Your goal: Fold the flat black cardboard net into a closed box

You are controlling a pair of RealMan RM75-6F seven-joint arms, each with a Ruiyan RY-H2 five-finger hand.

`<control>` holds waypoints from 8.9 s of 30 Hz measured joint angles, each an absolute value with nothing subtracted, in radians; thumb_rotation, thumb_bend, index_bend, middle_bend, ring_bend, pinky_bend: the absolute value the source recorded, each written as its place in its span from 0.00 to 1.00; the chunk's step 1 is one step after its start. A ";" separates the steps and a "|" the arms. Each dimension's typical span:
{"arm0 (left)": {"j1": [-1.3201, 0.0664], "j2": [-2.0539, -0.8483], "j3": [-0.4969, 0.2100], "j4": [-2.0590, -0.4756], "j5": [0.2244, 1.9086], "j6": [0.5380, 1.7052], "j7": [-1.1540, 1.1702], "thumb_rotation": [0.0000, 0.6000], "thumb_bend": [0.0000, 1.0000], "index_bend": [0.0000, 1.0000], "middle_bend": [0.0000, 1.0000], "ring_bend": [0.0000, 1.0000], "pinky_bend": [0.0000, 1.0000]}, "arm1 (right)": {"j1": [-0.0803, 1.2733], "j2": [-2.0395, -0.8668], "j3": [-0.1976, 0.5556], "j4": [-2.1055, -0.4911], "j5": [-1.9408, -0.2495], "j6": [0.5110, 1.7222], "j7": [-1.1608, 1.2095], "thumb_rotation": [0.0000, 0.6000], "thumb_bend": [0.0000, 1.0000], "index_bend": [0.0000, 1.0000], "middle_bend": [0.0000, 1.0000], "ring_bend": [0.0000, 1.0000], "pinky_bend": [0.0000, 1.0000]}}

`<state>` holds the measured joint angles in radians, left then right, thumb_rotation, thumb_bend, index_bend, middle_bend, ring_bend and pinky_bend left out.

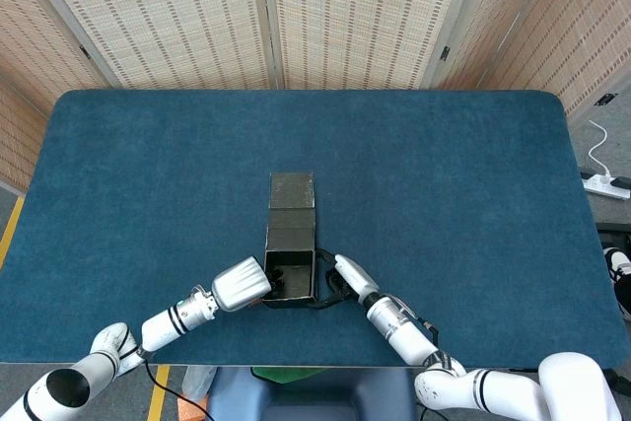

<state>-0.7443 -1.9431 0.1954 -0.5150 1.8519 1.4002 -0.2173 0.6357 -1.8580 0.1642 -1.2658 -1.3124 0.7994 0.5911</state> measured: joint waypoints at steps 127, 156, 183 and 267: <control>-0.799 -1.477 0.024 -1.308 1.609 1.016 -1.281 1.00 0.20 0.54 0.57 0.75 1.00 | 0.931 -1.604 0.466 -1.444 -0.516 0.697 0.327 1.00 0.07 0.03 0.28 0.71 1.00; -0.795 -1.602 -0.065 -1.226 1.295 0.785 -0.817 1.00 0.20 0.52 0.55 0.76 1.00 | 1.020 -1.501 0.378 -1.766 -0.674 0.770 0.004 1.00 0.00 0.09 0.33 0.76 1.00; -0.764 -1.632 -0.111 -1.273 1.053 0.866 -0.043 1.00 0.15 0.00 0.06 0.70 0.99 | 1.071 -1.721 0.204 -1.606 -0.750 1.045 -0.409 1.00 0.00 0.12 0.34 0.77 1.00; -0.371 -1.322 -0.063 -1.535 1.268 1.407 0.217 1.00 0.18 0.08 0.10 0.13 0.24 | 0.481 -1.287 -0.029 -1.645 -1.485 1.482 -0.235 1.00 0.34 0.00 0.10 0.00 0.11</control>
<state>-0.3707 -1.3217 -0.0629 -1.5352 1.2680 1.4073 0.2169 0.4812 -1.2875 -0.0292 -1.6446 -1.4848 1.4823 -0.2350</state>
